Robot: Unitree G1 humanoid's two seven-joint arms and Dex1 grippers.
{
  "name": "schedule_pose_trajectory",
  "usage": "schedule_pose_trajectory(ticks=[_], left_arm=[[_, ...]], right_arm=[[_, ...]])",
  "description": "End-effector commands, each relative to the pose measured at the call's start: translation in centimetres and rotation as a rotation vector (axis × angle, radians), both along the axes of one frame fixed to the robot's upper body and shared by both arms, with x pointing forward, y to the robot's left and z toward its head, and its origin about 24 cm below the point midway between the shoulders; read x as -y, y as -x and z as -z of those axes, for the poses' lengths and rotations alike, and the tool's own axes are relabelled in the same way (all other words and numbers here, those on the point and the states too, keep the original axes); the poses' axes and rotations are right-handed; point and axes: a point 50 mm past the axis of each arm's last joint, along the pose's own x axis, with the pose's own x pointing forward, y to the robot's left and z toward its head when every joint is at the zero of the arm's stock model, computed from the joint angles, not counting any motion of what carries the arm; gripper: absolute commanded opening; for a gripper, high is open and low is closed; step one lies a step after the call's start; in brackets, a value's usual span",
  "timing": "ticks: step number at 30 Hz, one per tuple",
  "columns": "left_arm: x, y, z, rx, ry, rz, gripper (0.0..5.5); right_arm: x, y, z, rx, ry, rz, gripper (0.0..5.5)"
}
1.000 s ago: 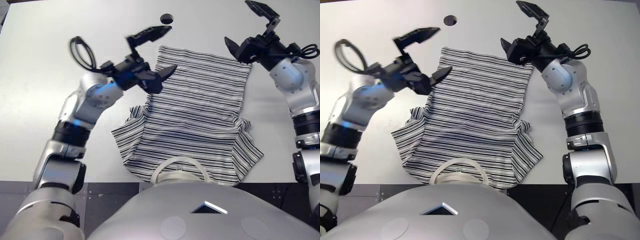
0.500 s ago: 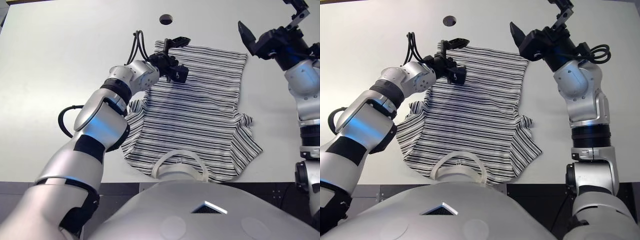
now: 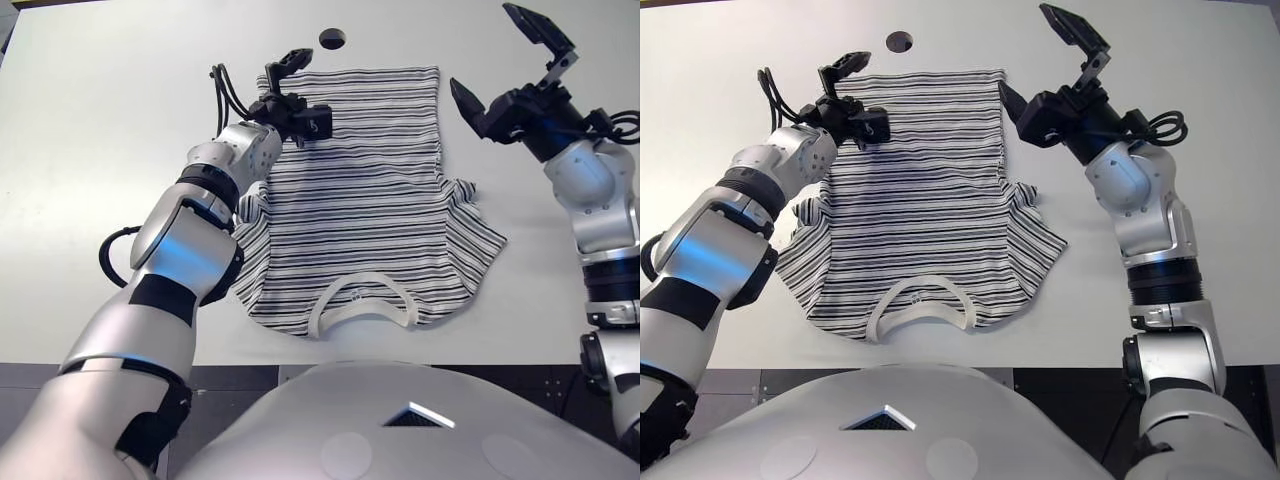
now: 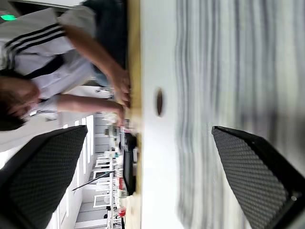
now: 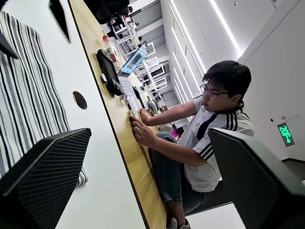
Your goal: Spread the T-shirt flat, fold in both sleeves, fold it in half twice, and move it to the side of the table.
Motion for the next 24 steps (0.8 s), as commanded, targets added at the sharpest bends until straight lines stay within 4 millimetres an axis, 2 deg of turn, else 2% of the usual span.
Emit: schedule_pose_trajectory(ticks=[1,3,5,7,9,11,14,18,21,23,24], left_arm=[[-0.6,-1.1,-3.9,0.234,0.251,-0.035,4.84],[-2.4,-1.2,-6.3,0.368,0.395,-0.054,4.84],[-5.8,0.2,-7.6,0.472,0.478,-0.038,4.84],[-9.6,3.5,-7.1,0.487,0.454,-0.014,4.84],[-12.2,8.1,-5.6,0.403,0.388,-0.001,4.84],[-13.3,13.0,-5.2,0.306,0.357,0.026,4.84],[-13.9,17.7,-6.0,0.184,0.303,0.067,4.84],[-17.9,21.1,-7.0,0.032,0.097,-0.071,4.84],[-20.5,23.1,-6.2,-0.117,-0.053,-0.203,4.84],[-19.7,25.4,-4.1,-0.35,-0.093,-0.135,4.84],[-18.1,26.1,-3.7,-0.417,-0.075,-0.045,4.84]], right_arm=[[-1.4,0.5,0.8,-0.022,-0.03,-0.052,4.55],[-2.3,0.9,1.3,-0.032,-0.045,-0.079,4.55],[-3.4,1.2,1.8,-0.036,-0.073,-0.099,4.55],[-4.2,1.5,2.2,-0.037,-0.11,-0.112,4.55],[-4.4,1.3,2.1,-0.016,-0.153,-0.102,4.55],[-4.5,0.4,1.5,0.019,-0.184,-0.079,4.55],[-5.2,-0.8,1.0,0.04,-0.176,-0.082,4.55],[-5.4,-2.0,1.1,0.021,-0.123,-0.099,4.55],[-5.4,-2.4,1.1,0.008,-0.116,-0.111,4.55],[-5.5,-2.4,1.2,0.005,-0.109,-0.118,4.55],[-5.5,-2.5,1.2,0.004,-0.106,-0.121,4.55]])
